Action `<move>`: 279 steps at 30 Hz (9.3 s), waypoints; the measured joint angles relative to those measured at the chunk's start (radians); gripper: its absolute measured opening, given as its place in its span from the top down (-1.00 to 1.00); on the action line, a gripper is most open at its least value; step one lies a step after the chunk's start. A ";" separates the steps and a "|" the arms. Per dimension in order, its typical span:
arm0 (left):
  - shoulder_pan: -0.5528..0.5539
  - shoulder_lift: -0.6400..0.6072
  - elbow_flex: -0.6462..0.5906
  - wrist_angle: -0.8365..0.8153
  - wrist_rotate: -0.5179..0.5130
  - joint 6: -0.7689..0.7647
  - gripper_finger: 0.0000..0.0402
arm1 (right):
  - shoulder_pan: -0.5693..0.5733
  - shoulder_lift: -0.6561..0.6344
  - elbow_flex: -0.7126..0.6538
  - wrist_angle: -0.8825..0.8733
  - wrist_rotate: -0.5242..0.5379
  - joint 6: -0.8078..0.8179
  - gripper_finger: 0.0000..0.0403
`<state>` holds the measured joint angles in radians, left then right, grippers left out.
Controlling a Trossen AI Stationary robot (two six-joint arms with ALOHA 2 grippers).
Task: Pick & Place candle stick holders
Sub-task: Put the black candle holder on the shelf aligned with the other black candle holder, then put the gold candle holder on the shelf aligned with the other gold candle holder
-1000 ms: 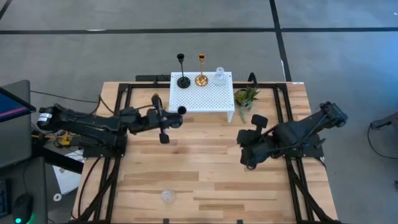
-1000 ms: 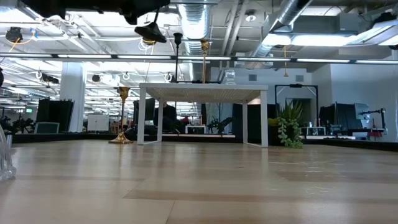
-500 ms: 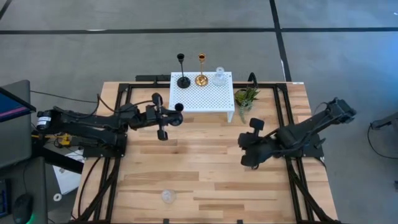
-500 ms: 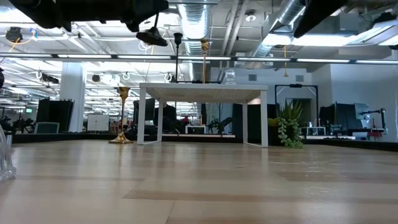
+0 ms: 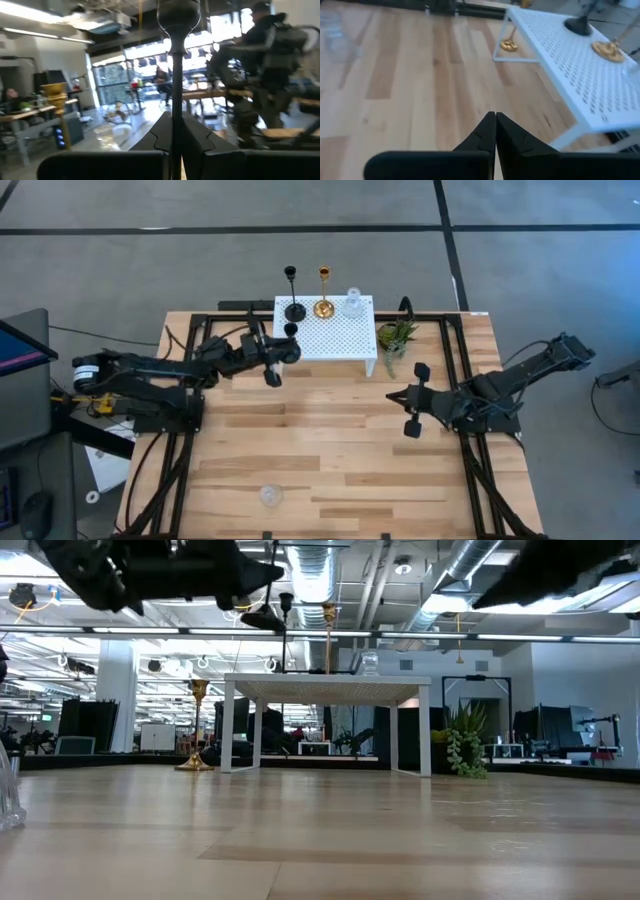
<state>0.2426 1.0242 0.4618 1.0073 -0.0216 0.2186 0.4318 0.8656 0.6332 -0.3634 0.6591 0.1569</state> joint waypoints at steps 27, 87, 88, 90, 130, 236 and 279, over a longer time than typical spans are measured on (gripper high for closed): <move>0.200 0.398 0.001 0.422 -0.077 -0.198 0.93 | -0.074 -0.239 -0.303 0.243 0.019 -0.037 1.00; 0.154 0.184 0.000 0.106 -0.150 -0.128 -0.07 | -0.073 -0.239 -0.303 0.205 -0.009 -0.033 1.00; 0.153 0.157 0.000 0.067 -0.150 -0.125 -0.07 | -0.073 -0.239 -0.304 0.206 -0.009 -0.033 1.00; 0.154 0.104 0.000 -0.014 -0.150 -0.125 -0.07 | -0.073 -0.239 -0.303 0.205 -0.009 -0.033 1.00; -0.061 -0.298 0.000 -0.648 -0.112 -0.748 0.36 | -0.115 -0.223 -0.304 0.329 0.072 0.008 1.00; 0.392 -0.559 -0.456 -0.714 -0.073 -0.230 0.98 | -0.092 -0.222 -0.304 0.256 0.048 0.017 1.00; 0.456 0.112 -0.456 -0.155 -0.082 -0.260 -0.01 | -0.092 -0.222 -0.304 0.251 0.048 0.018 1.00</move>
<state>0.6983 1.1359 0.0059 0.8526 -0.1040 -0.0419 0.3397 0.6434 0.3294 -0.1123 0.7071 0.1745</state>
